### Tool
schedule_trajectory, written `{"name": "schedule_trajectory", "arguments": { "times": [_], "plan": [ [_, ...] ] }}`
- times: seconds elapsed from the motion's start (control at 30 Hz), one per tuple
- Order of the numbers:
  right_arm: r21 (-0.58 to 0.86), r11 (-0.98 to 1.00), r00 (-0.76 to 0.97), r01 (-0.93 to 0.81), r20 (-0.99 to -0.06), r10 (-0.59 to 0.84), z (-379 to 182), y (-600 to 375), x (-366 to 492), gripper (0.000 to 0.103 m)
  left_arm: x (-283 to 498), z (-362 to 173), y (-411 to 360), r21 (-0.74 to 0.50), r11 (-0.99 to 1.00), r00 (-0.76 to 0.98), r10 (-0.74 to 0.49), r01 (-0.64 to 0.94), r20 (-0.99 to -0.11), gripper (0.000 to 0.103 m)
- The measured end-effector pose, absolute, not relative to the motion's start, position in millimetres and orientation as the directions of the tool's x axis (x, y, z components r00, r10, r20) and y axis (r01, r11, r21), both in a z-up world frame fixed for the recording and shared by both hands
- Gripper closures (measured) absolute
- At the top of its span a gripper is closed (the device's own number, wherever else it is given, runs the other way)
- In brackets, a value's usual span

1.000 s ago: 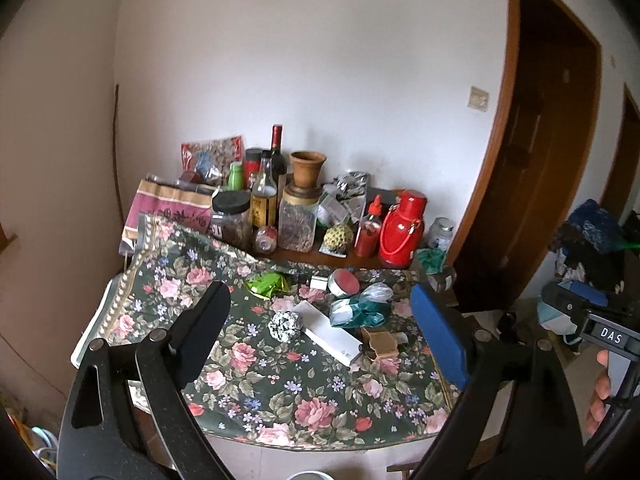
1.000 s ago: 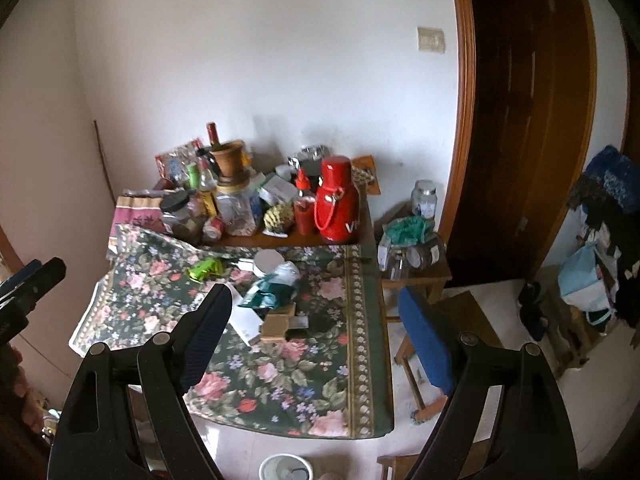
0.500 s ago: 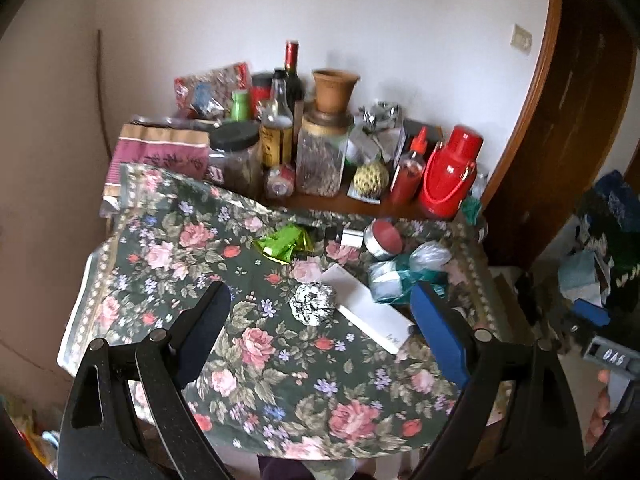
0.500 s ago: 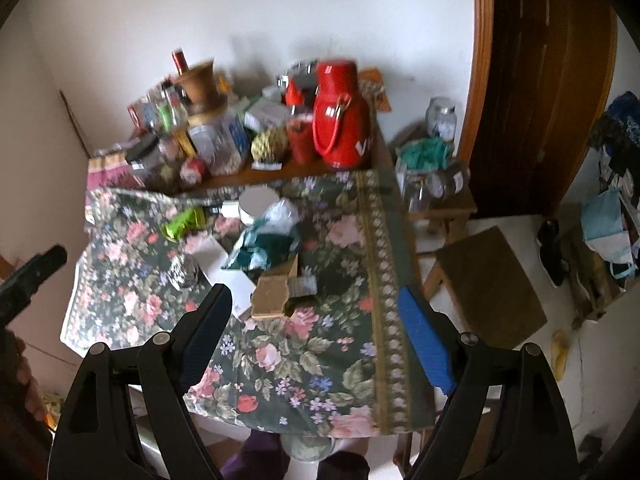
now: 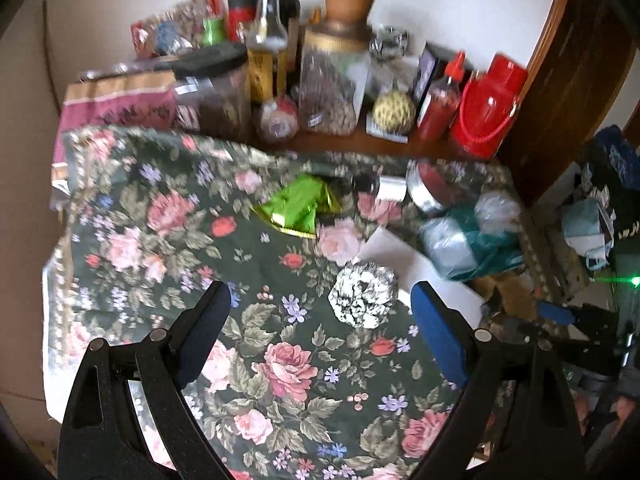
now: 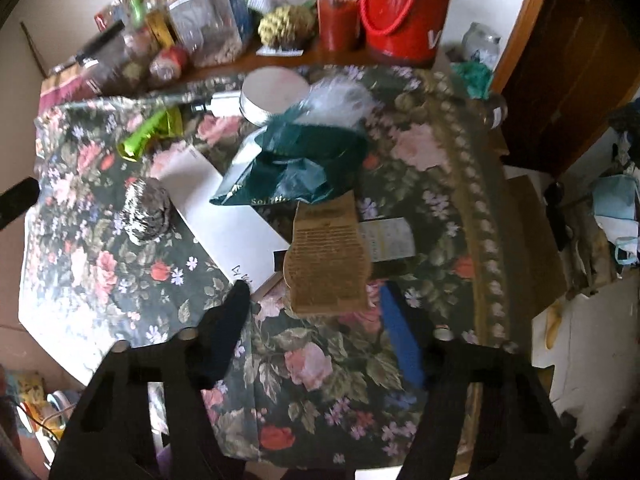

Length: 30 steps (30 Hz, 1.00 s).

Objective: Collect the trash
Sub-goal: 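Grasp the brown printed paper card with the right gripper, then grasp the crumpled foil ball with the left gripper while the right gripper lifts the card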

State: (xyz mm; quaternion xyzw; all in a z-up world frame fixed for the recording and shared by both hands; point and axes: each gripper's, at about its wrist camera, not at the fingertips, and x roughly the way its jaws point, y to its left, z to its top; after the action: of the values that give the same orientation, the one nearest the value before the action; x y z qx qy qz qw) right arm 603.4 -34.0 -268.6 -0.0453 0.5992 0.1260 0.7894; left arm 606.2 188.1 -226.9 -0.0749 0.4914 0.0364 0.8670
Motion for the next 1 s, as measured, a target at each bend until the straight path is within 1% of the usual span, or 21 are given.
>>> {"name": "schedule_trajectory", "arguments": {
  "times": [0.1, 0.33, 0.4, 0.5, 0.57, 0.63, 0.67, 0.73, 0.8, 0.83, 0.9, 1.0],
  "plan": [
    [0.048, 0.965, 0.260, -0.258, -0.959, 0.117, -272.7, -32.5, 606.3, 0.059, 616.0, -250.8, 186.4, -0.118, 0.986, 0.474, -0.049, -0.115, -0.879, 0.012],
    [0.045, 0.961, 0.263, -0.272, -0.957, 0.120, -276.6, -33.4, 606.6, 0.062, 638.2, -287.1, 171.5, -0.157, 0.985, 0.420, -0.112, -0.074, -0.901, 0.012],
    [0.062, 0.960, 0.254, -0.273, -0.958, 0.134, -277.4, -31.6, 607.9, 0.062, 644.8, -295.7, 167.7, -0.156, 0.985, 0.408, -0.113, -0.074, -0.906, 0.012],
    [0.126, 0.958, 0.232, -0.258, -0.954, 0.188, -274.3, -34.0, 608.8, 0.066, 652.9, -306.3, 164.9, -0.149, 0.985, 0.404, -0.103, -0.084, -0.909, 0.012],
    [0.172, 0.955, 0.220, -0.240, -0.949, 0.226, -271.0, -38.2, 608.9, 0.066, 656.8, -311.0, 165.4, -0.154, 0.984, 0.406, -0.104, -0.094, -0.908, 0.017],
    [0.213, 0.951, 0.210, -0.226, -0.942, 0.261, -268.4, -41.9, 608.7, 0.066, 660.2, -315.2, 167.2, -0.167, 0.981, 0.403, -0.113, -0.103, -0.908, 0.028],
    [0.228, 0.948, 0.207, -0.220, -0.939, 0.274, -267.3, -43.1, 608.4, 0.066, 661.4, -317.1, 168.1, -0.173, 0.979, 0.398, -0.118, -0.107, -0.910, 0.030],
    [0.244, 0.946, 0.205, -0.215, -0.936, 0.287, -265.3, -43.1, 607.1, 0.066, 663.1, -321.5, 169.7, -0.193, 0.975, 0.393, -0.136, -0.110, -0.910, 0.041],
    [0.249, 0.944, 0.206, -0.215, -0.934, 0.293, -263.0, -43.1, 606.0, 0.066, 663.2, -321.0, 171.2, -0.219, 0.970, 0.396, -0.160, -0.109, -0.904, 0.048],
    [0.250, 0.944, 0.208, -0.216, -0.933, 0.294, -262.0, -43.2, 605.6, 0.066, 663.5, -320.4, 170.8, -0.210, 0.972, 0.395, -0.152, -0.108, -0.906, 0.050],
    [0.260, 0.940, 0.213, -0.219, -0.928, 0.306, -257.3, -44.6, 605.3, 0.066, 661.1, -317.2, 170.5, -0.172, 0.979, 0.396, -0.117, -0.107, -0.911, 0.051],
    [0.277, 0.934, 0.220, -0.225, -0.919, 0.326, -251.2, -46.0, 606.3, 0.066, 652.0, -307.0, 174.1, -0.165, 0.981, 0.407, -0.110, -0.105, -0.907, 0.051]
  ]
}}
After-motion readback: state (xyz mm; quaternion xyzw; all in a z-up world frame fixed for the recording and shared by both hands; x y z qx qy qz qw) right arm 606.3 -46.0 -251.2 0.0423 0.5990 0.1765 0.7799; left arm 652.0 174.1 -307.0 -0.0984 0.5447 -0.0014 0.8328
